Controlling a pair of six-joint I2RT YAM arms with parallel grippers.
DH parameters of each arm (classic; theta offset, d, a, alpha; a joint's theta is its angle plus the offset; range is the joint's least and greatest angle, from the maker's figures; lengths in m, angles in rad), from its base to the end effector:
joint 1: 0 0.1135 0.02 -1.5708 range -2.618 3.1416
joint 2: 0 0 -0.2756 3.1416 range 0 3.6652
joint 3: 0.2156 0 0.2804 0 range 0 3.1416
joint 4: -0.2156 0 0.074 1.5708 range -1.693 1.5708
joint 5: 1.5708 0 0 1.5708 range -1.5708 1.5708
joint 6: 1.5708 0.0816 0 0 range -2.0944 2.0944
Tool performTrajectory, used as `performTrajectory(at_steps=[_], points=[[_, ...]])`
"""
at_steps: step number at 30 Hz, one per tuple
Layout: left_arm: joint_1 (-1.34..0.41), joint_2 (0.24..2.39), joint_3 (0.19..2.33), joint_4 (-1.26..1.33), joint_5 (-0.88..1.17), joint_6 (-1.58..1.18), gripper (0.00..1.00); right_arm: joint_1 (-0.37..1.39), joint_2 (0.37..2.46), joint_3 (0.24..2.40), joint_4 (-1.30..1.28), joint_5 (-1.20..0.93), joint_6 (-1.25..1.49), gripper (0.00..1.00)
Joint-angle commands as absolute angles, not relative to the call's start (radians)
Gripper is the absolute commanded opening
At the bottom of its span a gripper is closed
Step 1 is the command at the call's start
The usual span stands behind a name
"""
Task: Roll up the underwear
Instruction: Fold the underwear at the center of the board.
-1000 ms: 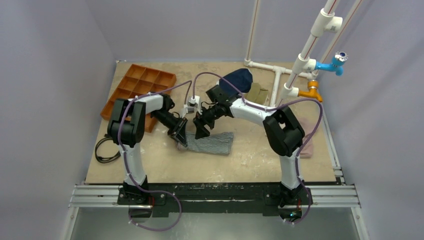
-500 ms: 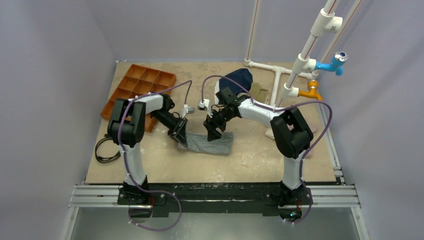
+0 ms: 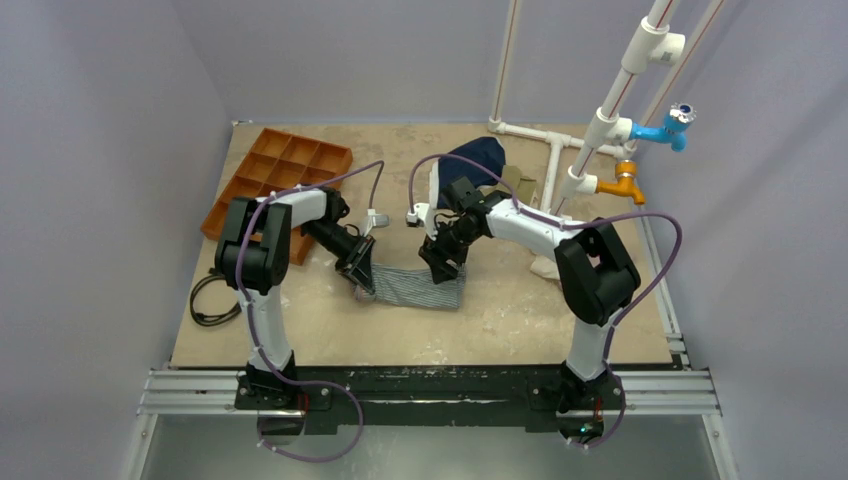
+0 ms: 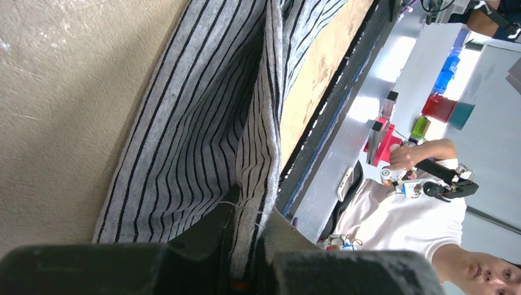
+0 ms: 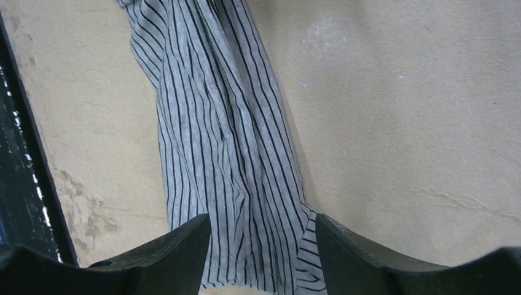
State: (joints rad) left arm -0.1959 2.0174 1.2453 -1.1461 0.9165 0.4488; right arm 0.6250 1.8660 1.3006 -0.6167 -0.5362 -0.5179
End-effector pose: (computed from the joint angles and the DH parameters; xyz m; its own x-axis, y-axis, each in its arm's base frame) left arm 0.3160 -0.1287 0.0977 -0.8945 0.4467 -0.0170 0.2682 0.5058 -0.8199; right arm 0.3148 0.2785 0.1477 -0.3253 -0.7595 -0.5633 -0.9450 0.2393 0.2231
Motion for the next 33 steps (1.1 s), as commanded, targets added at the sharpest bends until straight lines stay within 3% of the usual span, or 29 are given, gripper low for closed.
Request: performTrajectory(at_steps=[1, 15, 21, 33], points=[[-0.193, 1.999, 1.249, -1.15, 0.939, 0.476, 0.0, 0.614, 1.831, 1.28, -0.65, -0.496, -0.552, 0.62], [-0.193, 2.002, 1.251, -1.144, 0.932, 0.467, 0.0, 0.609, 1.777, 1.225, -0.661, -0.509, -0.565, 0.59], [-0.193, 2.005, 1.25, -1.145, 0.931, 0.466, 0.0, 0.602, 1.716, 1.219, -0.585, -0.491, -0.516, 0.63], [-0.193, 1.938, 1.252, -1.25, 1.053, 0.642, 0.0, 0.601, 1.84, 1.373, -0.574, -0.824, -0.497, 0.65]])
